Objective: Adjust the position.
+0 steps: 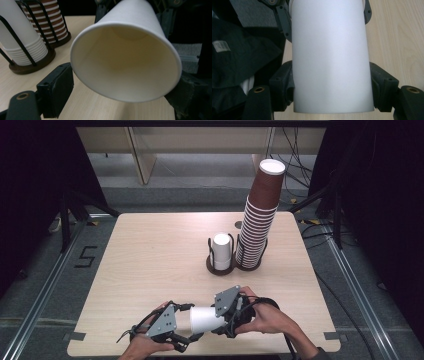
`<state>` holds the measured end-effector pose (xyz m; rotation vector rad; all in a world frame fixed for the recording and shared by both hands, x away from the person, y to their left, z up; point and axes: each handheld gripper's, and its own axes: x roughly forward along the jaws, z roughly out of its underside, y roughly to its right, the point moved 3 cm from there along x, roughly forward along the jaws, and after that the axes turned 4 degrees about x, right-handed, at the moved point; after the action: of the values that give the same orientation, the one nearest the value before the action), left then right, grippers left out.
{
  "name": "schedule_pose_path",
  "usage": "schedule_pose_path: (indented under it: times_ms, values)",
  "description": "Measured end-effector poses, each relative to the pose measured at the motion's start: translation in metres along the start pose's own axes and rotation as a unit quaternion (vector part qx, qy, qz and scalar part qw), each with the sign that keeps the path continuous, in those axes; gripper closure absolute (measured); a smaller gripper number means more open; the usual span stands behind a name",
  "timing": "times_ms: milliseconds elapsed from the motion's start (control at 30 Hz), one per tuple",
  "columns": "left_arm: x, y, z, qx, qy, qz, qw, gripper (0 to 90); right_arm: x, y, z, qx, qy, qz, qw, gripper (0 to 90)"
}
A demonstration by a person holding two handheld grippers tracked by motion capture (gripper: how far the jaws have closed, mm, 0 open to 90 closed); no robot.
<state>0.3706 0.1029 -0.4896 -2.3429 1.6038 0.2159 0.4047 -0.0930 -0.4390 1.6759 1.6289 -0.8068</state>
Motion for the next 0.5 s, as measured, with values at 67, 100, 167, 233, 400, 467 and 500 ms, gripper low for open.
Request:
schedule_pose_path:
  times_ms: [67,100,167,233,400,467,500]
  values:
    - [-0.0012,0.0008,-0.0024,-0.001,0.016,0.003,0.9999,14.9,-0.0003,0.0032,0.0004,-0.007,0.017,-0.007,0.9998,32.3]
    - [-0.0017,0.0014,-0.0037,0.004,0.024,0.005,0.9997,14.8,-0.0007,0.0037,0.0006,-0.011,0.023,-0.014,0.9996,32.3]
    - [-0.0020,0.0021,-0.0047,0.001,0.034,0.006,0.9994,14.8,-0.0010,0.0037,0.0006,-0.011,0.022,-0.013,0.9996,32.4]
    - [-0.0021,0.0020,-0.0053,0.000,0.040,0.002,0.9992,14.5,-0.0015,0.0018,0.0005,-0.001,0.031,-0.024,0.9992,32.4]
    - [-0.0050,-0.0003,-0.0071,-0.004,0.050,0.008,0.9987,17.3,-0.0033,0.0033,0.0019,0.019,0.053,-0.040,0.9976,32.6]
    - [-0.0058,-0.0014,-0.0074,-0.006,0.047,0.015,0.9988,18.8,-0.0041,0.0034,0.0022,0.019,0.056,-0.044,0.9973,32.9]
    - [-0.0056,-0.0011,-0.0075,-0.008,0.048,0.016,0.9987,19.5,-0.0041,0.0034,0.0024,0.019,0.054,-0.044,0.9973,33.0]
